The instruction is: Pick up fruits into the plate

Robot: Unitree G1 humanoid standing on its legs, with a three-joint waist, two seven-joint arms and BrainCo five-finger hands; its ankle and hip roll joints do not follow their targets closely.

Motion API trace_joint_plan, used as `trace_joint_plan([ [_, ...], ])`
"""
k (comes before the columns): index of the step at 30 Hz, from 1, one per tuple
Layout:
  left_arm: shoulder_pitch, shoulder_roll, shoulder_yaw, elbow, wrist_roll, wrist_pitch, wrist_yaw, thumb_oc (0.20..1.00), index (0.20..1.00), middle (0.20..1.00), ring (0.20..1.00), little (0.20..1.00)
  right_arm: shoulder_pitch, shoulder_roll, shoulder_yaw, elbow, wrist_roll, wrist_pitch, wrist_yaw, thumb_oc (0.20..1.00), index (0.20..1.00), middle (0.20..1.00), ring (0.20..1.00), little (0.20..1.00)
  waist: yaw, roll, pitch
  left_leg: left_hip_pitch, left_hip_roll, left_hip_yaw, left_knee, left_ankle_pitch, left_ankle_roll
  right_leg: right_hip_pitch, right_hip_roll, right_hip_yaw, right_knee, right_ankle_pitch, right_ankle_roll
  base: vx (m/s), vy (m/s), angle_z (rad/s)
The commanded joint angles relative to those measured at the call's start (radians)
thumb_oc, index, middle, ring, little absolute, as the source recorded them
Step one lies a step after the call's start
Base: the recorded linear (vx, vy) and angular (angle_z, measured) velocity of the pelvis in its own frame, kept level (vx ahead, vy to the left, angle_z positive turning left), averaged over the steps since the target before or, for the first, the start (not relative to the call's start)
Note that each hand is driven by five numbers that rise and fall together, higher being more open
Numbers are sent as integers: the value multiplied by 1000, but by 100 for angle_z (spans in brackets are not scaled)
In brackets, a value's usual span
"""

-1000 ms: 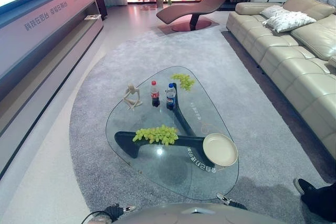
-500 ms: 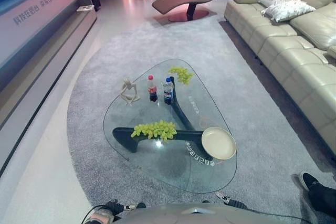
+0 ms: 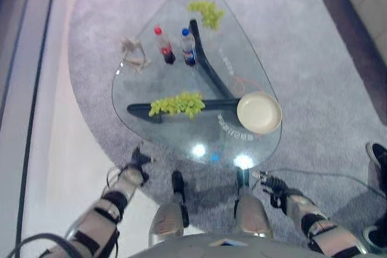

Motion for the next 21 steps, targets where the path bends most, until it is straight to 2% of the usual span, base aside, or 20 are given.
trace_joint_plan([
  [1, -142, 127, -15, -22, 95, 60, 13, 1000, 1000, 1000, 1000, 1000, -33, 1, 29, -62, 72, -14, 4, 1000, 1000, 1000, 1000, 1000, -1, -53, 69, -36, -48, -28, 92, -113, 36, -101, 9, 59, 191, -100, -24, -59, -9, -5],
  [4, -282, 190, -41, -32, 153, 114, -9, 1000, 1000, 1000, 1000, 1000, -64, -1, 45, -97, 105, -12, -4, 1000, 1000, 1000, 1000, 1000, -12, -63, 100, -101, -54, -27, 120, -111, 39, -174, 13, 67, 222, -93, -24, -50, -21, -4],
  [11, -487, 237, -108, 1, 279, 215, -18, 1000, 1000, 1000, 1000, 1000, -98, 12, 67, -114, 167, -42, 3, 1000, 1000, 1000, 1000, 1000, -34, -84, 100, -271, -74, -23, 198, -116, 50, -343, 22, 83, 270, -77, -25, -13, -30, -6],
  [21, -615, 223, -172, 96, 333, 278, 24, 1000, 1000, 1000, 1000, 1000, -126, 25, 90, -211, 252, -51, -18, 1000, 1000, 1000, 1000, 1000, -72, -105, 100, -454, -73, -7, 252, -98, 46, -522, 62, 109, 308, -62, -37, -29, -26, -9],
])
